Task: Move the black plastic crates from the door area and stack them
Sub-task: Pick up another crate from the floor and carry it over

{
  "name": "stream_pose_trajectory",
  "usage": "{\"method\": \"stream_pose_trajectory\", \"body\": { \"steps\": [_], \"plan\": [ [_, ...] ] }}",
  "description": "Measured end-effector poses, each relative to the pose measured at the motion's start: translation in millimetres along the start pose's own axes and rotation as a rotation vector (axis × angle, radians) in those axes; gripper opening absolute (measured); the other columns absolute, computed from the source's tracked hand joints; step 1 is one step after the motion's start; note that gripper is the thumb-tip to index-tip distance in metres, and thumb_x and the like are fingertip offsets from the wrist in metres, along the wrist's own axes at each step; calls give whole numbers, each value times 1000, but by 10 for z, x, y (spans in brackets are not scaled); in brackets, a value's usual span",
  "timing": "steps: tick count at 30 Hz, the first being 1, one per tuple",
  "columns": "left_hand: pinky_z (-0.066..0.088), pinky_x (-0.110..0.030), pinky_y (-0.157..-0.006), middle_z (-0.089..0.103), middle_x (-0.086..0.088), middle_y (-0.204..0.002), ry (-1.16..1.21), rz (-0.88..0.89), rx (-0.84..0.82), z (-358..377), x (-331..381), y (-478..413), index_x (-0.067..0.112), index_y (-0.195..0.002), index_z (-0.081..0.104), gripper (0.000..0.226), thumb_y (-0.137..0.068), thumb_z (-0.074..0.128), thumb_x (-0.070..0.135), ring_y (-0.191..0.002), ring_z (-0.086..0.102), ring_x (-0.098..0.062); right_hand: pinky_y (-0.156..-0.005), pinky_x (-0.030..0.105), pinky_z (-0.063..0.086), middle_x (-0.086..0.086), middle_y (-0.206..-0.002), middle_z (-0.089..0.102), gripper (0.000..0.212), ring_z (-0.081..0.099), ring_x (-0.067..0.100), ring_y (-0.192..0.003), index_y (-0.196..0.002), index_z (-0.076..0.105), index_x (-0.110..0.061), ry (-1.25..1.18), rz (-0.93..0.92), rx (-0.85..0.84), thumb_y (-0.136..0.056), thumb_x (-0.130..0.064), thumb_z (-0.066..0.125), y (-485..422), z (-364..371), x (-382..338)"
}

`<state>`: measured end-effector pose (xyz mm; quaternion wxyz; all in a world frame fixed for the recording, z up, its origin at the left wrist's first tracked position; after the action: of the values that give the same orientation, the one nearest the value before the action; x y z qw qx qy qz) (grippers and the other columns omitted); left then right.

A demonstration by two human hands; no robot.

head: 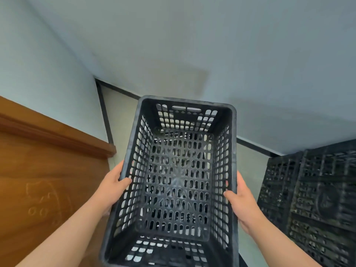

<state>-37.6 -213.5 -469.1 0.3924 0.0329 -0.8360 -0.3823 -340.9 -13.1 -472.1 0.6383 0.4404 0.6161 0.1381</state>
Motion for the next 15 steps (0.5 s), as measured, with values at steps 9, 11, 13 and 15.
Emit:
{"method": "stream_pose_trajectory", "body": {
  "steps": [9,11,13,15],
  "plan": [
    [55,-48,-92,66,9,-130,255,128,78,-330,723,909,51,-143,45,69,-96,51,1,-109,68,-20,-100,22,47,-35,-145,54,86,59,-16,-120,-158,30,-53,-5,-155,-61,-101,10,43,674,-365,-864],
    [56,-53,-90,68,4,-128,333,115,67,-407,880,1067,54,-140,47,70,-96,51,0,-108,69,-28,-78,10,49,-43,-130,50,88,61,-29,-96,-152,25,-55,-54,-185,-79,-101,14,41,832,-453,-1067],
    [58,-52,-86,69,2,-126,410,121,61,-490,1108,1231,53,-138,50,69,-95,52,-1,-106,69,-34,-67,6,51,-42,-126,48,90,61,-30,-87,-153,20,-54,-87,-192,-85,-100,17,39,980,-573,-1262],
    [58,-50,-84,69,-1,-127,458,143,63,-542,1327,1437,51,-136,54,64,-95,55,2,-106,69,-35,-66,6,53,-35,-130,56,89,66,-22,-91,-153,30,-50,-77,-229,-89,-98,19,38,1088,-675,-1434]
  ]
}}
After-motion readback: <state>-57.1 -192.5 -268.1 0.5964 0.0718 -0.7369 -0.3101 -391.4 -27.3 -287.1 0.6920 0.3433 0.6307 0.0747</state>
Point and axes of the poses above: each hand's wrist, its own y-axis away from the middle knuckle, its own z-axis out of the palm, x = y × z, the point moved 3 cm from there along -y, towards the middle knuckle
